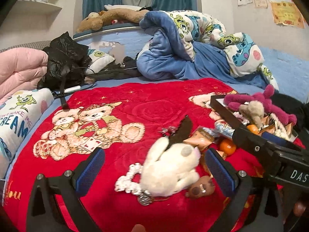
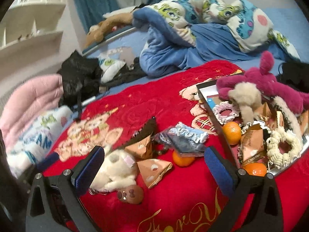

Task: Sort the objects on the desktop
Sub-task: 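Move both tools back toward the white plush and chocolates on the blanket, then grasp the white plush toy with the left tool while the right tool grasps a wrapped chocolate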

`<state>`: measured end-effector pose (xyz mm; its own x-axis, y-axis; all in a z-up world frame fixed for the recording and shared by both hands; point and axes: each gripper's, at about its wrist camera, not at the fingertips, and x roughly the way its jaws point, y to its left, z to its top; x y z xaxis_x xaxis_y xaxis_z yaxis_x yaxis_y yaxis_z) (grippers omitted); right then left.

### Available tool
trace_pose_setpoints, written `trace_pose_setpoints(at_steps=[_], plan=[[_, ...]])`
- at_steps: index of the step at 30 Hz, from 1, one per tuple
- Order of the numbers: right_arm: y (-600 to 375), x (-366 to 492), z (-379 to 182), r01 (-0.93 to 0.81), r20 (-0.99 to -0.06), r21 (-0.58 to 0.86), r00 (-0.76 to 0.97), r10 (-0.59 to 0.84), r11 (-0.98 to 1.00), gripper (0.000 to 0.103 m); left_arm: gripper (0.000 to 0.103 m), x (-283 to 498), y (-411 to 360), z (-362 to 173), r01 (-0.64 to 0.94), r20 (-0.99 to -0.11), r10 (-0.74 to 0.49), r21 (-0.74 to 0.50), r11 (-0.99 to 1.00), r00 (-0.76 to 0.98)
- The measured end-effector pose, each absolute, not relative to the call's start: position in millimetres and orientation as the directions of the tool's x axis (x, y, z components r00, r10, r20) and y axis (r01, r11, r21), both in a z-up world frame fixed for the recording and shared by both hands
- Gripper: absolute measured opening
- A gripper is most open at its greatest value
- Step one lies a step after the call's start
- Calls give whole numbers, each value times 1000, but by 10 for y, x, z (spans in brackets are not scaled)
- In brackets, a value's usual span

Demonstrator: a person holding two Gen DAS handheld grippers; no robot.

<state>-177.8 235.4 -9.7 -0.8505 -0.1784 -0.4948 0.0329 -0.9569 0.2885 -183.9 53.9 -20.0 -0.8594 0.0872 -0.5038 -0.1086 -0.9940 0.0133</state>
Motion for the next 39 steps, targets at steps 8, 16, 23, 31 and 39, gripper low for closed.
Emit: trace_pose_setpoints(at_steps=[8,16,23,31,39], plan=[[2404,-1814,-167,16,-526,291,-833,-174,-957,103,103,-1918,483,-308,-97,-533,80,4,-995,-842],[2364,-1916,-292,3,-578,268,-800,-163,-964,103,103,-2028,538,-470,-113,-571,84,15,-994,-817],[2255,-2034,-427,14,-624,225,-766,-155,-974,103,103,-2156,605,-578,-126,-607,80,33,-991,-791],[2232,-2175,-630,13,-683,250,-706,-186,-968,103,103,-2320,623,-769,-123,-674,60,46,-991,-736],[2347,-2200,-741,-14,-689,315,-691,-219,-949,96,103,-2393,548,-849,-127,-705,102,-17,-992,-702]])
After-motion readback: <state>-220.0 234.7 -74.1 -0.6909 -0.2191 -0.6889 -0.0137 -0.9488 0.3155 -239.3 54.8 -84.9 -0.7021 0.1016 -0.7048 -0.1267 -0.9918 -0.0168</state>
